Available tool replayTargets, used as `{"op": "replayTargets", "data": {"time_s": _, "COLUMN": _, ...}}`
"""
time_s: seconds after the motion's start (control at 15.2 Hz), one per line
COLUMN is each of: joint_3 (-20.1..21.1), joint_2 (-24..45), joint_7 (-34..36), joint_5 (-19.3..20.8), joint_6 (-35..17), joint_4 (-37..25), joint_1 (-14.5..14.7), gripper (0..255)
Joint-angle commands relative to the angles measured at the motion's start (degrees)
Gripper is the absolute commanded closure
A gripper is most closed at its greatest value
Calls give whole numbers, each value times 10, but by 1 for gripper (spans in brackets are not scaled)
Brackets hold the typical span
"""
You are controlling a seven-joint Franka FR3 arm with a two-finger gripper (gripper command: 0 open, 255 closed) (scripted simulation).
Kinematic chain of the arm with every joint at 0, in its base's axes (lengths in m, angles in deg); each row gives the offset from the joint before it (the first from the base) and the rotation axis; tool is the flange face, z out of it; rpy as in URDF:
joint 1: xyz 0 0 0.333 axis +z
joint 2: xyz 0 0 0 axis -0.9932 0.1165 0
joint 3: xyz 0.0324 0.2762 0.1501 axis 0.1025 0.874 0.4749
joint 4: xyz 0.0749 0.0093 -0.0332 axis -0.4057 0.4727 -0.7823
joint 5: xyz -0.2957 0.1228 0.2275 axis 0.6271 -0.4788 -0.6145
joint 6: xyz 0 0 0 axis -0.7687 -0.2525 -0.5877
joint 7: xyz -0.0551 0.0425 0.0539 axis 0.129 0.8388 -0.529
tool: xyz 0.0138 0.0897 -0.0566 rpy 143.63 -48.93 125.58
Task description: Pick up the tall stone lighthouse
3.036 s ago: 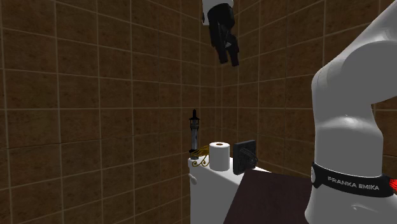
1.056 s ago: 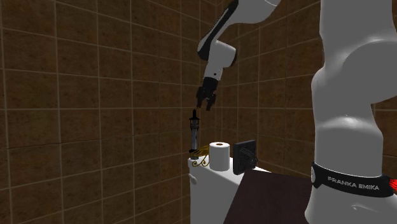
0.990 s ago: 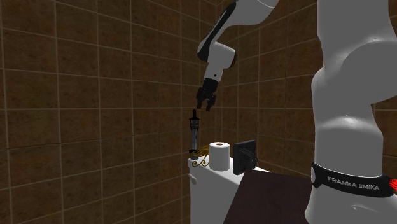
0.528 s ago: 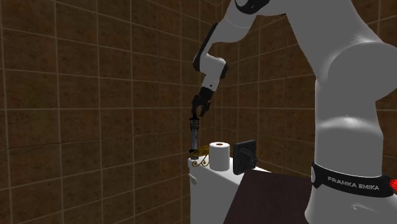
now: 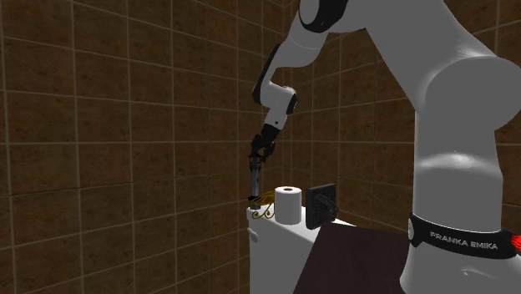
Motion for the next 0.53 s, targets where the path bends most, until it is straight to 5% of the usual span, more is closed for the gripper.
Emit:
{"op": "replayTargets", "data": {"time_s": 0.0, "joint_3": 2, "joint_2": 5, "joint_7": -4, "joint_5": -5, "joint_6": -3, "joint_4": 0, "joint_1": -2, "gripper": 0}}
{"op": "replayTargets", "data": {"time_s": 0.07, "joint_3": 2, "joint_2": 5, "joint_7": -4, "joint_5": -5, "joint_6": -3, "joint_4": 0, "joint_1": -2, "gripper": 0}}
{"op": "replayTargets", "data": {"time_s": 0.13, "joint_3": 2, "joint_2": 5, "joint_7": -3, "joint_5": -5, "joint_6": -3, "joint_4": -1, "joint_1": -2, "gripper": 255}}
{"op": "replayTargets", "data": {"time_s": 0.46, "joint_3": 2, "joint_2": 6, "joint_7": -3, "joint_5": -4, "joint_6": -2, "joint_4": -2, "joint_1": -2, "gripper": 255}}
